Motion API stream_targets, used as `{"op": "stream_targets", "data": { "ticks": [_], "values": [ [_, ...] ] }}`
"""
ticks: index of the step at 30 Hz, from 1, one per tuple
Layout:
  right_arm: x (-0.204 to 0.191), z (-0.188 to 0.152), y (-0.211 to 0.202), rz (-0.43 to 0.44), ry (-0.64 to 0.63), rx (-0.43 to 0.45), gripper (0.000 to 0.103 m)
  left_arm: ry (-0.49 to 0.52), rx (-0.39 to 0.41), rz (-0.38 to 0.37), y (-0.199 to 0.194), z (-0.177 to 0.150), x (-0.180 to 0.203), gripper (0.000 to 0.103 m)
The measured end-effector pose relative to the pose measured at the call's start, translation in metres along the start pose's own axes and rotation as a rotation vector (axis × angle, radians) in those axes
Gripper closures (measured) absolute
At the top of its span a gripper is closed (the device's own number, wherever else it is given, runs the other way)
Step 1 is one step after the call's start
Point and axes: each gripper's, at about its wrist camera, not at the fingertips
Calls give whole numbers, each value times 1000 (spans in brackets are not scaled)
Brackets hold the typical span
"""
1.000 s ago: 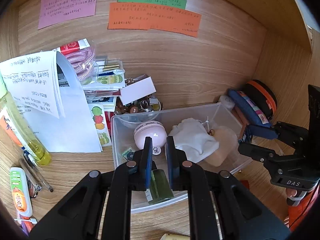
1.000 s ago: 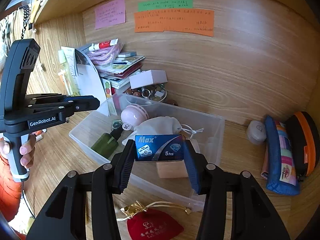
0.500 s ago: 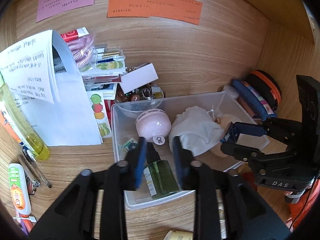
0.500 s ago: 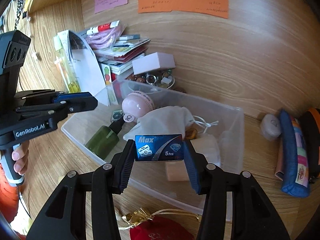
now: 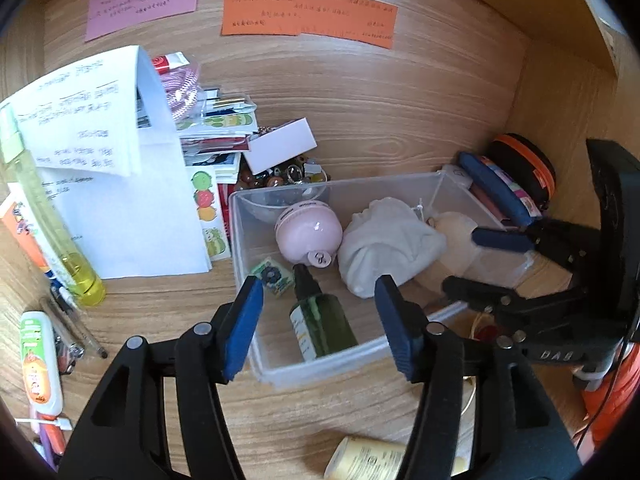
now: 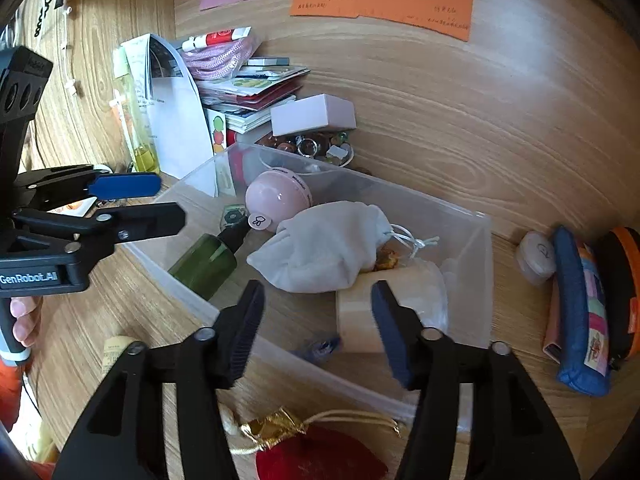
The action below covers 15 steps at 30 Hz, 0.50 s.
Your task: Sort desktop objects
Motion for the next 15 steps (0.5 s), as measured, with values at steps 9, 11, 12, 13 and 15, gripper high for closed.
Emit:
{"op": "stream_targets", "data": {
  "ticks": [9, 11, 12, 13, 15],
  "values": [
    [-1, -18, -34, -14, 27, 45, 40, 7, 4, 16, -27, -33, 1, 34],
    [-3, -25, -41, -14, 29, 51, 39, 12, 1, 21, -31, -40, 4, 33],
    [-4, -30, -45, -15, 32, 48, 39, 16, 0, 19, -34, -45, 6, 32],
    [-5, -34, -47, -15, 34, 46, 39, 19, -3, 13, -36, -50, 7, 31],
    [-7, -43, -53, -16, 39, 42, 39, 30, -14, 4, -40, -62, 12, 30]
  ]
}}
Point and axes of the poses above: each gripper's, at about its wrist camera, not at the fingertips, and y roughly the way its jaws point, x to its right, z to its top, and after that the axes turned 7 degrees about z, right-handed
